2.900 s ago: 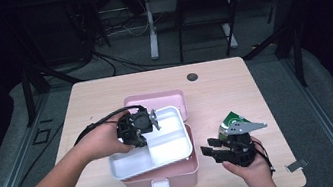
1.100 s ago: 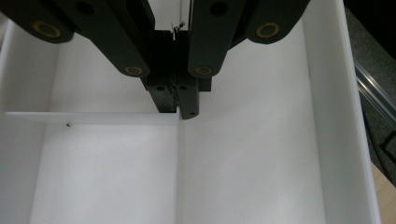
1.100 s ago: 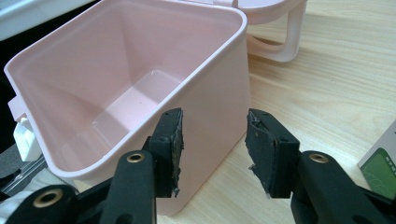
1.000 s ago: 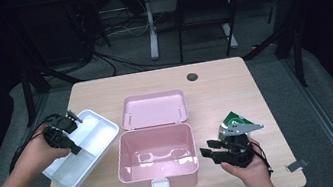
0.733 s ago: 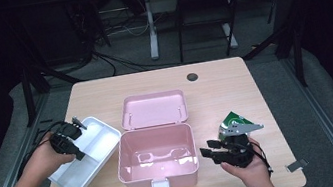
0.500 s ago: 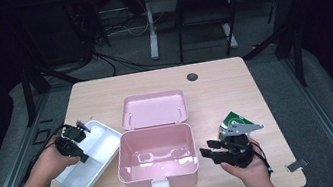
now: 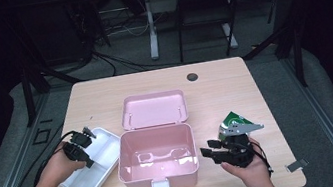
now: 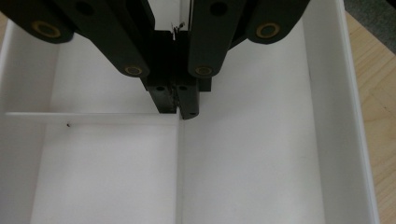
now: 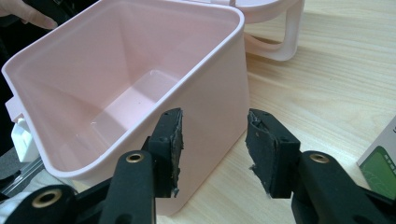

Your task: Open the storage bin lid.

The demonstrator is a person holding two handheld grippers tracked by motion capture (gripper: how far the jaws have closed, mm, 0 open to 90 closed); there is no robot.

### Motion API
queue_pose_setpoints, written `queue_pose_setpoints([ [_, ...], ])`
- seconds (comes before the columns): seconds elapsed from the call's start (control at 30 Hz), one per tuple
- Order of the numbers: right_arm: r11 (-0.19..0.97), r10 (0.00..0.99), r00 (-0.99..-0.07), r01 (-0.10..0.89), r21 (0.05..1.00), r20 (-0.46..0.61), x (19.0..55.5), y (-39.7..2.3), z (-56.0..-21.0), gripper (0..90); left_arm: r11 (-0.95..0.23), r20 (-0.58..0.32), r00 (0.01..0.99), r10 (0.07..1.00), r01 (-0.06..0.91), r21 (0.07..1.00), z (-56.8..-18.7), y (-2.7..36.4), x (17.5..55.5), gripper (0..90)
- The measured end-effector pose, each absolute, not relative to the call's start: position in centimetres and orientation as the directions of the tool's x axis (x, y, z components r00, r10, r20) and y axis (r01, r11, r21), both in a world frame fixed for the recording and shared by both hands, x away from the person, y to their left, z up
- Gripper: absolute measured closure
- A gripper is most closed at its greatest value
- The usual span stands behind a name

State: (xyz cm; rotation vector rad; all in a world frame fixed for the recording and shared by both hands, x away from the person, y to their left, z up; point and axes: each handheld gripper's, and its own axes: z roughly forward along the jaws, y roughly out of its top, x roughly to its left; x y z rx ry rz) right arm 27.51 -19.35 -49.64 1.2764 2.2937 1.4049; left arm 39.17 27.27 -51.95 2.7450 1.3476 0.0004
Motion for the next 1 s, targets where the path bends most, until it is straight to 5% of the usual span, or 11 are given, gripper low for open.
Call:
queue_pose_setpoints([
  [0.57,0.186,0.738,-0.615,0.582,0.792,0.278,27.6,-19.5,-49.7,55.3,-0.609,-0.030,0.613,0.790,0.789,0.077,-53.8,26.9,39.3,88.3],
  [1.0,0.215,0.746,-0.621,0.567,0.795,0.241,27.6,-19.3,-49.1,55.2,-0.566,-0.088,0.596,0.798,0.792,0.231,-50.7,28.3,37.9,78.9],
])
